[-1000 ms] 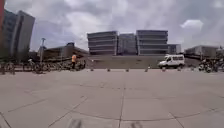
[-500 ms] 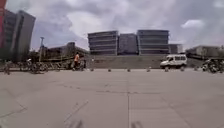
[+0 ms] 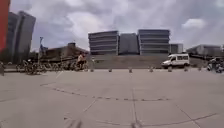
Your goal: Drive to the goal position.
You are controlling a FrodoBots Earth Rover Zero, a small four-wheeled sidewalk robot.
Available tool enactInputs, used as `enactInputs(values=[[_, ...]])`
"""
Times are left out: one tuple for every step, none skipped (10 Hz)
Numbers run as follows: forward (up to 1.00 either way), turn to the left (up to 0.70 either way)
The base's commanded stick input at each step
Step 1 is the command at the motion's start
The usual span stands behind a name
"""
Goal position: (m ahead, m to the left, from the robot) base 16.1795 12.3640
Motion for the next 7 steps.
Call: enactInputs(values=[[0.85,-0.02],[0.85,-0.02],[0.85,-0.02],[0.85,-0.02],[0.85,-0.02],[0.85,-0.02],[0.85,-0.02]])
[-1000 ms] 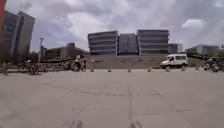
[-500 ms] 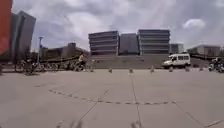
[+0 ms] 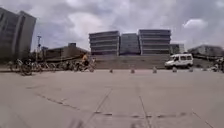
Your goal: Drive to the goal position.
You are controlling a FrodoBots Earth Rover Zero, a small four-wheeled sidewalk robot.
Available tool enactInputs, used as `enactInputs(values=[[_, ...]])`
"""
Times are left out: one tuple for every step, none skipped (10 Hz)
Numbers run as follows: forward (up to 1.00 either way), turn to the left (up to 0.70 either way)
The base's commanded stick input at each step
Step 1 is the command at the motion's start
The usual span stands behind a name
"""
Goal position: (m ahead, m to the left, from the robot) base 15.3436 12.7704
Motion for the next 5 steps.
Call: enactInputs(values=[[0.85,-0.07],[0.85,-0.25],[0.85,-0.15],[0.85,-0.05],[0.85,-0.03]])
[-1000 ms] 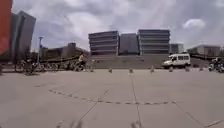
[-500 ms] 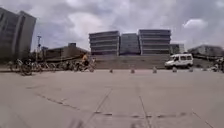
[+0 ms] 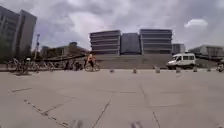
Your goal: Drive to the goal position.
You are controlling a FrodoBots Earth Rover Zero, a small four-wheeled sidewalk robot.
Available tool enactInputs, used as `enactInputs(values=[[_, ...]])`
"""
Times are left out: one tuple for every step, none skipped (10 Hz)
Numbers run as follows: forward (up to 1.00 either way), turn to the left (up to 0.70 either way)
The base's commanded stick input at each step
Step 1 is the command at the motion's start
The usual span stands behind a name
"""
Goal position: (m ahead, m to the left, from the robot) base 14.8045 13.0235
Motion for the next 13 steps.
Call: enactInputs(values=[[0.85,-0.02],[0.85,-0.02],[0.85,-0.02],[0.85,-0.02],[0.85,-0.02],[0.85,-0.02],[0.85,-0.02],[0.85,-0.02],[0.85,-0.02],[0.85,-0.02],[0.85,-0.02],[0.85,-0.02],[0.85,-0.02]])
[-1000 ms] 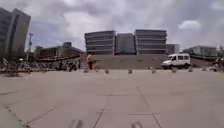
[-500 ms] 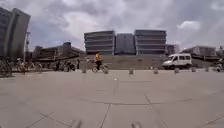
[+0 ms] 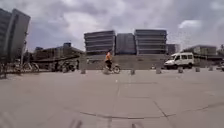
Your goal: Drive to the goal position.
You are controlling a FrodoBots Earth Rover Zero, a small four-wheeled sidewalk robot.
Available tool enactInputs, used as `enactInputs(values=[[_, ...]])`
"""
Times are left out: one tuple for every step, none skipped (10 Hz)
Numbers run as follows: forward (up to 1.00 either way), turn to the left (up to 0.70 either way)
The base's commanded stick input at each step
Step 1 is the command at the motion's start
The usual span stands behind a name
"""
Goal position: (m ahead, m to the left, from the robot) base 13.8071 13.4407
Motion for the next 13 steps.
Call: enactInputs(values=[[0.85,-0.02],[0.85,-0.02],[0.85,-0.02],[0.85,-0.02],[0.85,-0.02],[0.85,-0.02],[0.85,-0.02],[0.85,-0.02],[0.85,-0.02],[0.85,-0.02],[0.85,-0.02],[0.85,-0.02],[0.85,-0.02]])
